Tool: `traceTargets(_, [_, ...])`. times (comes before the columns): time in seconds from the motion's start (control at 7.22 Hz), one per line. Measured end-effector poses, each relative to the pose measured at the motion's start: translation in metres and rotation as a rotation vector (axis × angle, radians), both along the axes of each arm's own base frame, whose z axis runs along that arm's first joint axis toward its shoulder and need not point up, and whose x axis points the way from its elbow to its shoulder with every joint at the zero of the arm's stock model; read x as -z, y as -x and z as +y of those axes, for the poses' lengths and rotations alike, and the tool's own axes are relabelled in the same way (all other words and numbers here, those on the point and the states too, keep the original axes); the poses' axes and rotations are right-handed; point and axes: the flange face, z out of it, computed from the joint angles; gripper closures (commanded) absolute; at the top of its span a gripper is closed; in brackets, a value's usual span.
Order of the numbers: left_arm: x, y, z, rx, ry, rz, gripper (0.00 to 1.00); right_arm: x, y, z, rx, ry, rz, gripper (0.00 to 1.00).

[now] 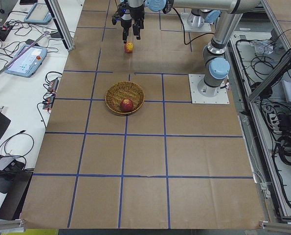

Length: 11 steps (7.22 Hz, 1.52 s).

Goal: Transfer apple from basket to plate
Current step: 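Lower the right gripper and grasp the apple on the table, then carry the apple with the right gripper over the white plate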

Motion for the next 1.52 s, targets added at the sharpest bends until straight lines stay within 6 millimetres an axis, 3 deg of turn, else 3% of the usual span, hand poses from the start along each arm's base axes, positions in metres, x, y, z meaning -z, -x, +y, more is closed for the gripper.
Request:
traceTargets(0.28, [0.0,0.0,0.001,-0.008,0.001,-0.001,0.01,0.034,-0.003,0.008,-0.013,-0.025,0.011,0.01])
traceTargets(0.42, [0.001,0.0,0.002,-0.01,0.001,-0.001,0.01,0.048,-0.002,0.012,-0.019,-0.02,0.009,0.1])
traceTargets(0.55, [0.001,0.0,0.004,-0.01,0.001,0.001,0.01,0.058,0.0,0.013,-0.02,-0.019,0.009,0.32])
traceTargets(0.83, [0.001,0.001,0.004,-0.008,0.002,0.008,0.01,0.063,0.004,0.01,-0.015,-0.017,0.008,0.4])
traceTargets(1.11, [0.001,0.001,0.005,-0.005,0.002,0.011,0.01,0.045,0.008,0.001,-0.005,0.004,-0.001,0.4])
traceTargets(1.38, [0.002,0.001,0.005,-0.002,0.001,0.012,0.01,-0.012,0.018,-0.01,-0.004,0.003,0.003,0.4])
traceTargets(1.52, [0.002,0.001,0.005,0.0,0.001,0.012,0.01,-0.053,0.047,-0.016,-0.016,-0.018,0.015,0.4])
